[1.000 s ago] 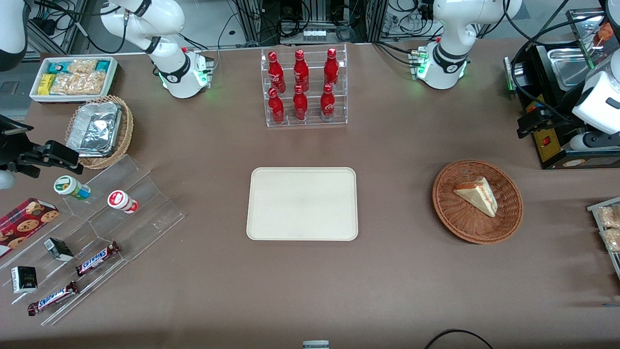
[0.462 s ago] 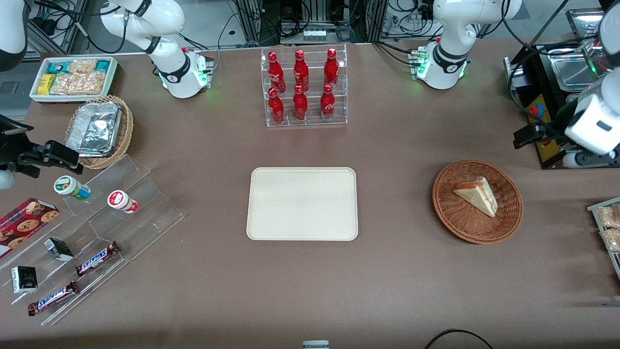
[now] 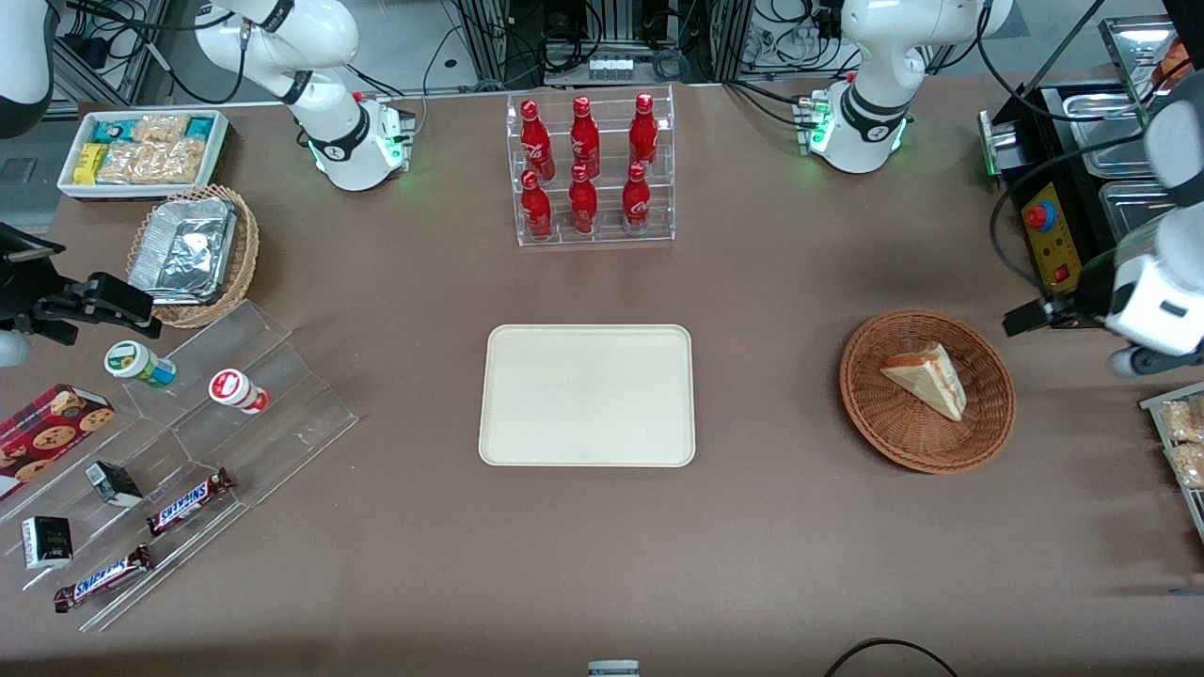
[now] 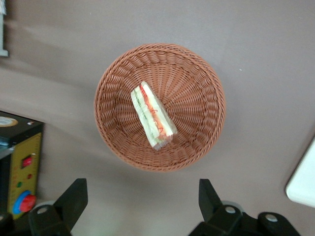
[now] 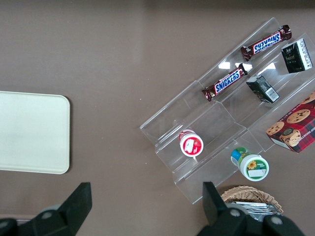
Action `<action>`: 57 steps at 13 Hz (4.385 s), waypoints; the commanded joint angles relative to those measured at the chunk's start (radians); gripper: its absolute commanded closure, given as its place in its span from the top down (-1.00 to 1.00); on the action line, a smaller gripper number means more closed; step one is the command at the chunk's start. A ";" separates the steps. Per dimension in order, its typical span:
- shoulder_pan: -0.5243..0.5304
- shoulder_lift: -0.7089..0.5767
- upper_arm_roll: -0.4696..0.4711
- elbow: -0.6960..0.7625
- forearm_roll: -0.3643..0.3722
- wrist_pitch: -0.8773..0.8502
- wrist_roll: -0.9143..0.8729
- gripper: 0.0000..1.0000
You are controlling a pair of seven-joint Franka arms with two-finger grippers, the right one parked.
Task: Place sandwich from basket to tray
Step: 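Move the left gripper over the wicker basket holding the sandwich, then lower the open left gripper onto the wrapped sandwich and close it, then lift the sandwich and carry it with the left gripper over the tray, then lower the sandwich onto the cream tray and open the left gripper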
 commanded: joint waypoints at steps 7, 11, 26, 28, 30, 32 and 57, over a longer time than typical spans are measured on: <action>0.004 0.064 -0.006 -0.356 -0.001 0.495 -0.336 1.00; 0.029 0.141 -0.006 -0.402 -0.006 0.649 -0.343 1.00; 0.009 0.163 -0.014 -0.388 -0.052 0.594 -0.361 -0.54; -0.046 0.109 -0.016 -0.338 -0.044 0.482 -0.364 -0.61; -0.106 0.100 -0.016 -0.258 -0.043 0.399 -0.350 -0.66; -0.187 0.143 -0.017 -0.171 -0.038 0.322 -0.346 -0.66; -0.708 0.654 -0.019 0.264 -0.046 0.483 -0.180 -0.58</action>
